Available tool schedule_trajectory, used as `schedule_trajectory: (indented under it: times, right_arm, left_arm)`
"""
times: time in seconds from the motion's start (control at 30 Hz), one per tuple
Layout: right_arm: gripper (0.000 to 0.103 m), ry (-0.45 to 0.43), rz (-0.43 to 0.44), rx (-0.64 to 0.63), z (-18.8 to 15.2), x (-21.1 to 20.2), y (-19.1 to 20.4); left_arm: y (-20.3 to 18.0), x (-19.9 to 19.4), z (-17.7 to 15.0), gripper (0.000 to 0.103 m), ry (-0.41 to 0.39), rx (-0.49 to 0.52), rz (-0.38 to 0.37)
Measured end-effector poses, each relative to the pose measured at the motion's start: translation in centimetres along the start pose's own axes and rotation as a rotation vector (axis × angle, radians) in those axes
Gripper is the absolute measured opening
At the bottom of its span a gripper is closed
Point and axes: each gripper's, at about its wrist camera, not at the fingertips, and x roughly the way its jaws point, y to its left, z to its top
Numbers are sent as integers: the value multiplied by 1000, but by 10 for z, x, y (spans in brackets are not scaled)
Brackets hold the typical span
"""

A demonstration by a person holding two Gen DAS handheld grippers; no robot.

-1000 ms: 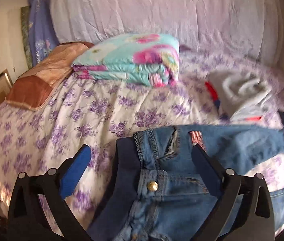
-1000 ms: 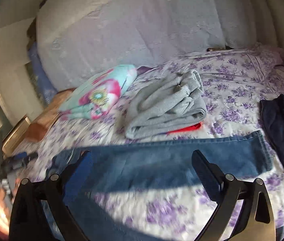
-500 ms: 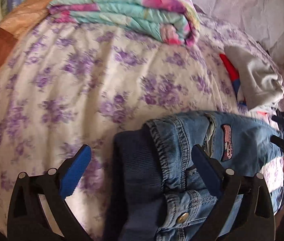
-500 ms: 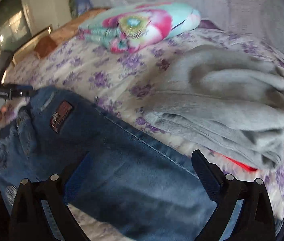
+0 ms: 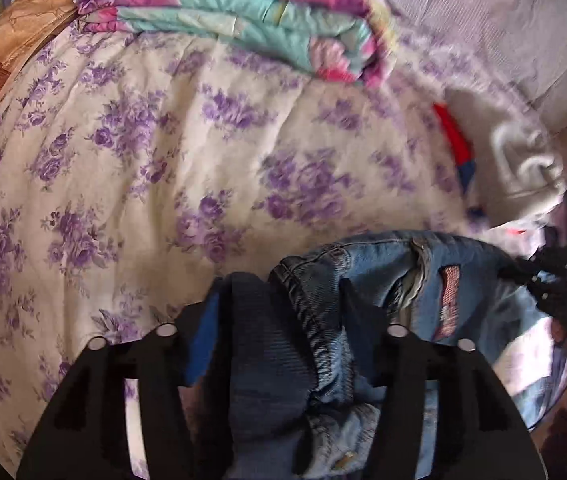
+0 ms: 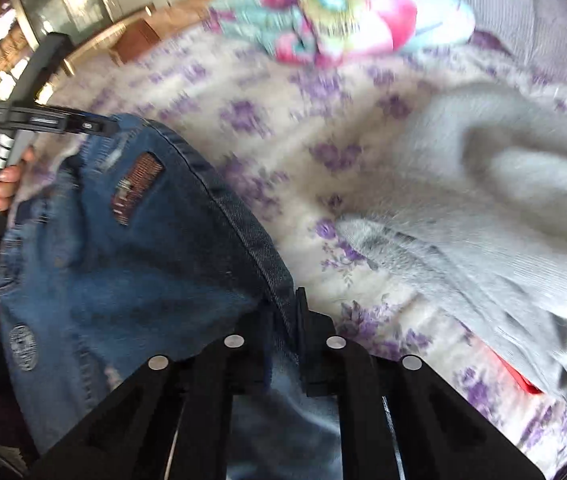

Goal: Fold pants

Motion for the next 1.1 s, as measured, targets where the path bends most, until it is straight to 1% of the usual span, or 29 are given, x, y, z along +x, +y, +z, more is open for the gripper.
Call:
schedule_trajectory:
  times: [0.03,0.07,0.1,0.13,0.2,0.27,0.37,0.43,0.47,0.5,0.53,0.57,0.6,0.63,0.7,0.73,0.77,0.83,0.87,0.93,1.0,1.07,1.1]
  right_arm:
    - [9,-21,-5,0,-2,-7,3]
    - [9,-39,-5,-4,-5,-15,8]
    - [8,-59,-16,-15,-9,-24,13]
    - [8,-82,-35,-30,-14,-34,21]
    - [8,-124,-57,-47,-23,-54,33]
    - [8,-178,-56,-64,-36,-82,50]
    - [8,-237,-50,-130,-69,-124,92]
    - [7,-250,-44,-201,-103,-139,133]
    - [7,-247,-32,-213,-119,-141,148]
    - [7,-238,-12,-216,-141,-137,166]
    - [7,-234,-3,-211,-153,-132,176]
    - [7,-225,8,-180,-166,-122,184]
    - [7,-212,14,-138,-179,-109,189]
    - [7,-201,6,-112,-189,-95,194]
    - [7,-181,-16,-76,-202,-71,201]
    - [7,-184,-31,-66,-208,-63,205]
    - [7,-194,-39,-57,-211,-59,207]
    - [7,-217,-36,-24,-214,-59,204]
    - [7,-227,-33,-10,-215,-61,204]
    - [7,-234,-46,-7,-216,-61,207]
    - [8,-238,-73,-21,-218,-59,213]
    - [8,-242,-93,-39,-220,-58,217]
    - [8,-245,-94,-38,-220,-57,216]
  left_arm:
    - [-2,-4,-1,49,-10,5,1]
    - [-7,-7,-4,44,-18,16,2]
    - [-12,-11,-7,42,-25,25,6]
    - [-15,-15,-9,41,-34,29,8]
    - [-21,-30,-14,38,-57,26,-20]
    - [-24,-52,-23,37,-87,31,-51]
    - [-32,-86,-49,37,-136,59,-75]
    - [-36,-109,-78,38,-165,79,-86]
    - [-37,-116,-90,40,-171,84,-86]
    - [-36,-124,-110,44,-178,84,-89]
    - [-34,-128,-124,46,-181,82,-85]
    - [-29,-132,-144,53,-183,74,-75]
    - [-24,-132,-154,62,-183,63,-76]
    - [-16,-130,-168,65,-175,46,-84]
    - [3,-118,-187,66,-143,1,-111]
    - [10,-112,-192,66,-128,-27,-125]
    - [20,-105,-199,66,-103,-74,-159]
    - [31,-104,-209,66,-88,-122,-218]
    - [34,-108,-213,66,-100,-136,-243]
    - [39,-124,-219,70,-152,-163,-301]
    - [43,-142,-222,80,-214,-203,-349]
    - [38,-150,-220,83,-252,-205,-360]
    - [29,-150,-218,84,-259,-184,-323]
